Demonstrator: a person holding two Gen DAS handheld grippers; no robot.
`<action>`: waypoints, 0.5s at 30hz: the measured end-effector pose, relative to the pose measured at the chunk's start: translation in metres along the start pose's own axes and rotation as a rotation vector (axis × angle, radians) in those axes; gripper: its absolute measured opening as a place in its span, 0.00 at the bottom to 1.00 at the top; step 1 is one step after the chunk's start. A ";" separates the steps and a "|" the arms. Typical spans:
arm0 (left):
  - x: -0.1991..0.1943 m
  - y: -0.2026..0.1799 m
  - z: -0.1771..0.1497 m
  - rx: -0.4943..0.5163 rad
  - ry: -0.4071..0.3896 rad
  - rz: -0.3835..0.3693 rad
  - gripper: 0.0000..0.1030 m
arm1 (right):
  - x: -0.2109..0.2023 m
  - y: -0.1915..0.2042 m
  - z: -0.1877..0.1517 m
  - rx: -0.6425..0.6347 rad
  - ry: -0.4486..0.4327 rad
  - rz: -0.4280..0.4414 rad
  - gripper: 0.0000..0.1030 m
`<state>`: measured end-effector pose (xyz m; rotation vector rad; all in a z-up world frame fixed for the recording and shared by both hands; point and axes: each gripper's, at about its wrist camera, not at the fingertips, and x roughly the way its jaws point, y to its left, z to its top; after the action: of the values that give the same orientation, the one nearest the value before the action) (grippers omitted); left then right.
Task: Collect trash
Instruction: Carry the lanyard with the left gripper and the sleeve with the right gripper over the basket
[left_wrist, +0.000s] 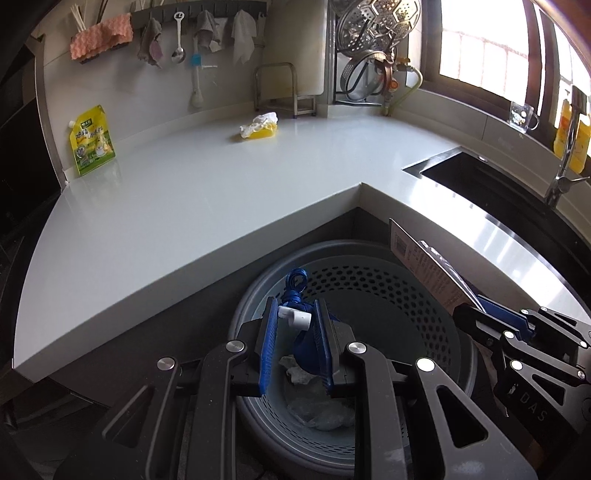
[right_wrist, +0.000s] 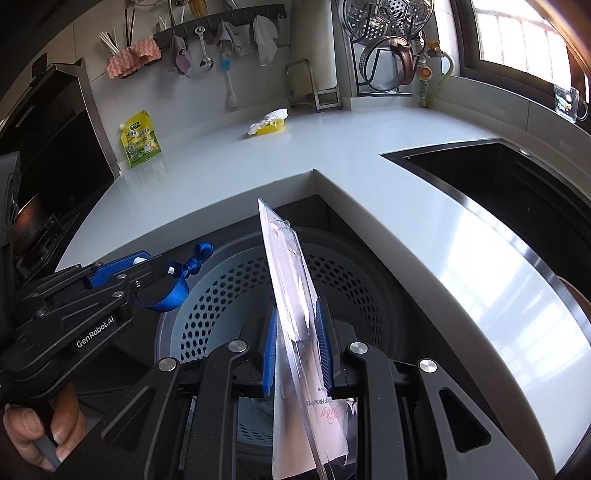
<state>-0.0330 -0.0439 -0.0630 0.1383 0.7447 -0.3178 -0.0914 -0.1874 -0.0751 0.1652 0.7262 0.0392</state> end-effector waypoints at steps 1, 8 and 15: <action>0.002 0.000 -0.002 -0.002 0.009 -0.003 0.20 | 0.001 0.000 -0.002 0.003 0.003 -0.001 0.19; 0.024 0.001 -0.009 -0.029 0.083 -0.021 0.20 | 0.014 -0.004 -0.008 0.015 0.043 0.005 0.19; 0.035 0.001 -0.012 -0.038 0.112 -0.027 0.20 | 0.028 -0.010 -0.013 0.044 0.084 0.018 0.19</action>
<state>-0.0164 -0.0481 -0.0955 0.1108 0.8633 -0.3232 -0.0789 -0.1932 -0.1047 0.2134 0.8100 0.0475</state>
